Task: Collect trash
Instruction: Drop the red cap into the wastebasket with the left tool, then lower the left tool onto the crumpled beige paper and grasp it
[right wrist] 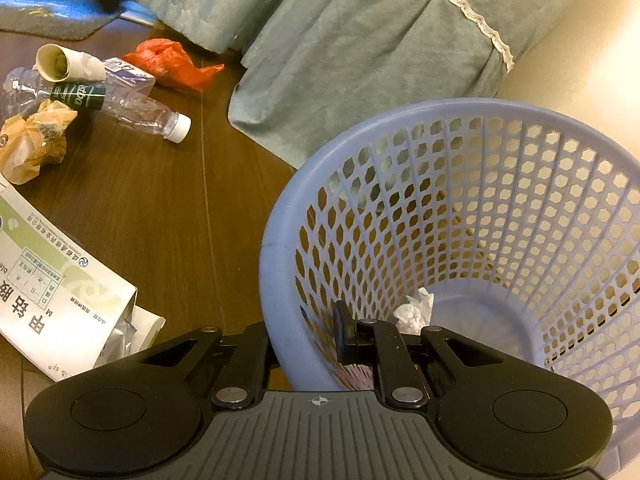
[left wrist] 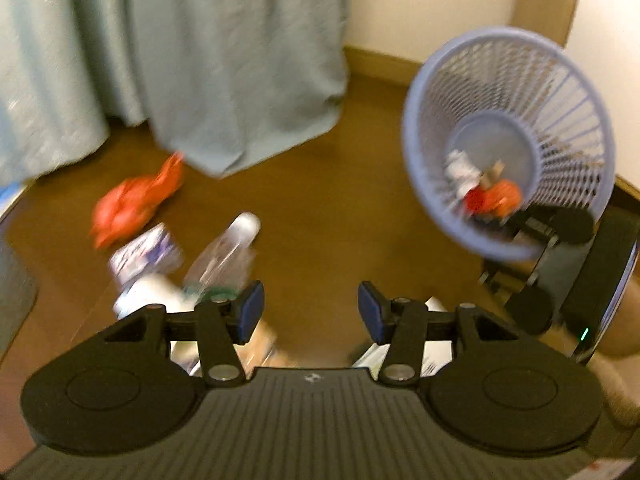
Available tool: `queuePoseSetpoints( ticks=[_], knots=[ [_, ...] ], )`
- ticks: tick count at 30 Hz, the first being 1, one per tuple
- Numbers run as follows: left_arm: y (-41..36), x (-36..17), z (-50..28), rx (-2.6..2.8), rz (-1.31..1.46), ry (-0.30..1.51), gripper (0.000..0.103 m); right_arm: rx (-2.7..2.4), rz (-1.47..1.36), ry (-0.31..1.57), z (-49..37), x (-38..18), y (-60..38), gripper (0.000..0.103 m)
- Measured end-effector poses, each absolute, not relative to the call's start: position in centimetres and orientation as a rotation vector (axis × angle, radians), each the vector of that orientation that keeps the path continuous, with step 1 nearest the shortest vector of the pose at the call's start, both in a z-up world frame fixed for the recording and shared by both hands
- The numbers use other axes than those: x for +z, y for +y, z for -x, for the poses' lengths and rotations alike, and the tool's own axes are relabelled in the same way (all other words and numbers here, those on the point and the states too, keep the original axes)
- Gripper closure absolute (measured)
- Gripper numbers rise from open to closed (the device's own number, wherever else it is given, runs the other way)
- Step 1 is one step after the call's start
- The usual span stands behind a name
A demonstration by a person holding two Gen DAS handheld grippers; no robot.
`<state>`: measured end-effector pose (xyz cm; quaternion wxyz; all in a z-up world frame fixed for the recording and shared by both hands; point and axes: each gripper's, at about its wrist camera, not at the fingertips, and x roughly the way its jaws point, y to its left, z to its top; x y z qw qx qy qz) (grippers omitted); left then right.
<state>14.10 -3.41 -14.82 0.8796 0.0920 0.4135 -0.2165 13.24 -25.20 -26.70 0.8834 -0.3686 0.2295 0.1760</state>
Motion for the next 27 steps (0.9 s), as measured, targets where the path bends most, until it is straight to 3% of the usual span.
queuePoseSetpoints(
  ticks=[12, 27],
  knots=[
    [2.3, -18.9, -9.6, -0.336, -0.2, 0.948, 0.056, 0.362, 0.796, 0.479, -12.5, -27.1, -25.2, 0.093],
    [2.8, -23.9, -9.7, -0.364, -0.309, 1.005, 0.056, 0.362, 0.81, 0.482, -12.4, -27.2, -25.1, 0.093]
  ],
)
